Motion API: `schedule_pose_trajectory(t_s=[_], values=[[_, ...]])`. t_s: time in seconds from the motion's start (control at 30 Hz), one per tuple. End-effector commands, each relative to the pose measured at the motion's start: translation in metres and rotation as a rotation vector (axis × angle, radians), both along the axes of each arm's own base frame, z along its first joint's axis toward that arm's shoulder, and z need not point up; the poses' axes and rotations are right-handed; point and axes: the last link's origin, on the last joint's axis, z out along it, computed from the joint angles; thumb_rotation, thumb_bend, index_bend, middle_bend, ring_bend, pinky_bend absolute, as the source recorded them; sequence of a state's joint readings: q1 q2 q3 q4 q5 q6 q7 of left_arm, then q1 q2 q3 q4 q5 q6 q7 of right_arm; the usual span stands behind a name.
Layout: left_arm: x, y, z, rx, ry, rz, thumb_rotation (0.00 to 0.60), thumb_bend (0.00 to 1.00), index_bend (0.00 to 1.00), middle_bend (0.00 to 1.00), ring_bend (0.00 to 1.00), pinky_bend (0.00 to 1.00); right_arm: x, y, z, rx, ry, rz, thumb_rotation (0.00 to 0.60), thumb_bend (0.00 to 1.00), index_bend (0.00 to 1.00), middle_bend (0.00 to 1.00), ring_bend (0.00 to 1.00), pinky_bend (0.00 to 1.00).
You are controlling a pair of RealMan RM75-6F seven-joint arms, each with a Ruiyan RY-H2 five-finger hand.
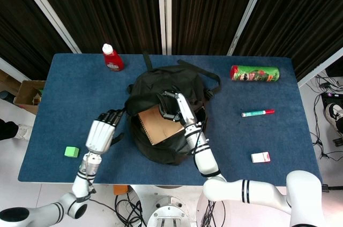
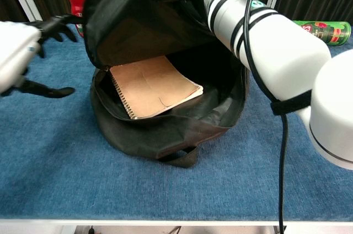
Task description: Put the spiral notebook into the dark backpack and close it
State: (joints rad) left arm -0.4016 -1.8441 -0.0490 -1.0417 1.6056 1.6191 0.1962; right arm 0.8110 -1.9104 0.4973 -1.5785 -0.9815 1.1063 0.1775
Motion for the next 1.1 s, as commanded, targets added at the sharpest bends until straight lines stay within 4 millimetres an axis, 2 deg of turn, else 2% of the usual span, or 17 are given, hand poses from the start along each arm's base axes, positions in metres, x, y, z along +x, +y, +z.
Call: schedule_pose_trajectory(t_s=[0.03, 0.2, 0.27, 0.37, 0.47, 0.67, 0.8, 0.9, 1.0, 1.1], values=[[-0.026, -0.017, 0.036, 0.04, -0.005, 0.057, 0.6, 0.0, 0.15, 0.32, 0.31, 0.49, -0.013, 0.01, -0.007, 0.036, 0.084, 0.063, 0.6, 0.46, 0.55, 0.45, 0.23, 0.01], [-0.044, -0.022, 0.076, 0.078, -0.023, 0.116, 0.6, 0.0, 0.15, 0.32, 0.31, 0.49, -0.041, 0.035, -0.017, 0.138, 0.333, 0.245, 0.6, 0.35, 0.07, 0.17, 0.02, 0.0], [-0.049, -0.022, 0.089, 0.075, -0.031, 0.147, 0.6, 0.0, 0.15, 0.31, 0.31, 0.49, -0.053, 0.045, -0.016, 0.186, 0.446, 0.323, 0.6, 0.31, 0.0, 0.08, 0.0, 0.0], [-0.056, -0.021, 0.106, 0.065, -0.048, 0.191, 0.6, 0.0, 0.15, 0.29, 0.29, 0.48, -0.063, 0.056, -0.005, 0.214, 0.53, 0.387, 0.6, 0.29, 0.0, 0.01, 0.0, 0.0], [-0.063, -0.022, 0.123, 0.066, -0.055, 0.227, 0.6, 0.0, 0.15, 0.27, 0.26, 0.44, -0.068, 0.061, 0.017, 0.169, 0.52, 0.398, 0.6, 0.28, 0.0, 0.0, 0.0, 0.0], [-0.085, -0.025, 0.158, 0.076, -0.103, 0.317, 0.6, 0.0, 0.17, 0.24, 0.22, 0.34, -0.09, 0.069, 0.079, 0.006, 0.436, 0.365, 0.6, 0.28, 0.0, 0.03, 0.0, 0.0], [-0.103, -0.03, 0.175, 0.088, -0.104, 0.368, 0.6, 0.0, 0.19, 0.24, 0.22, 0.32, -0.125, 0.066, 0.12, -0.146, 0.499, 0.285, 0.6, 0.28, 0.0, 0.09, 0.0, 0.0], [-0.117, -0.035, 0.182, 0.063, -0.073, 0.396, 0.6, 0.0, 0.21, 0.24, 0.22, 0.3, -0.158, 0.065, 0.147, -0.24, 0.618, 0.196, 0.6, 0.33, 0.06, 0.17, 0.0, 0.0], [-0.127, -0.047, 0.185, 0.001, -0.038, 0.419, 0.6, 0.0, 0.21, 0.23, 0.2, 0.27, -0.194, 0.068, 0.169, -0.329, 0.78, 0.103, 0.6, 0.39, 0.08, 0.16, 0.0, 0.0], [-0.13, -0.061, 0.188, -0.045, -0.013, 0.437, 0.6, 0.0, 0.21, 0.23, 0.18, 0.24, -0.226, 0.08, 0.184, -0.344, 0.874, 0.026, 0.6, 0.39, 0.08, 0.13, 0.0, 0.0]])
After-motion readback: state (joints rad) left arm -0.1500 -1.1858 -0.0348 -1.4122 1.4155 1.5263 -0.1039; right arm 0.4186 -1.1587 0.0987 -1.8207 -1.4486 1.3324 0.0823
